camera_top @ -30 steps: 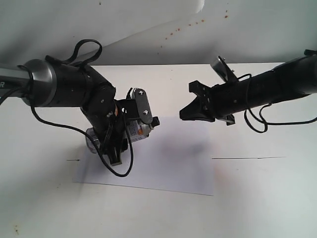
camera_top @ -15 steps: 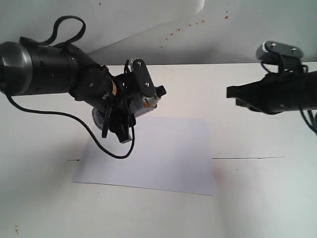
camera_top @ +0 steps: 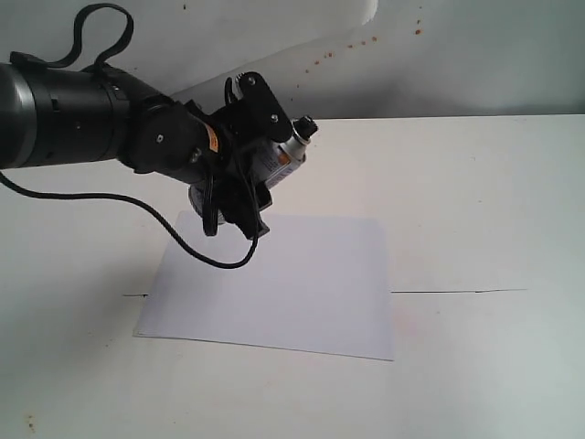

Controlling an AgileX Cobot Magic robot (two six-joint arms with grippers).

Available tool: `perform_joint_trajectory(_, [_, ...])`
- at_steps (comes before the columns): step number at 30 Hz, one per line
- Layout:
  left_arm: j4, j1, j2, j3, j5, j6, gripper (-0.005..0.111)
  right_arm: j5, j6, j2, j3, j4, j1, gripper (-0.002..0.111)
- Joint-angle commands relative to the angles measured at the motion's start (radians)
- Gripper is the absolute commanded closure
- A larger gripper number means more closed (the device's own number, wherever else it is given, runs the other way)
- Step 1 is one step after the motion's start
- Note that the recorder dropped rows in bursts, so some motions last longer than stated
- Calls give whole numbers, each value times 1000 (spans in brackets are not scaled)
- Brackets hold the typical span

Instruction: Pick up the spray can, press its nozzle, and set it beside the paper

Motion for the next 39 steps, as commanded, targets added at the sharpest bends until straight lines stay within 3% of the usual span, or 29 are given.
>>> perform_joint_trajectory(1, [-66,-4,-21,-9,-54,-15,107,-78,-14,-148,82,-5,-8,108])
perform_joint_trajectory(11, [-93,-4,-21,-9,-97,-13,107,-313,-12,-415,412,-5,-8,108])
perform_joint_trajectory(16, [-118,-4,-21,-9,-132,-13,107,-315,-8,-460,448,76,-8,108])
perform_joint_trajectory(31, [-229,-4,-21,-9,-220,-13,107,-315,-5,-504,448,78,-13,108])
perform_joint_trajectory(39, [-284,-4,-21,-9,-319,-15,107,-315,-8,-637,448,78,-192,108])
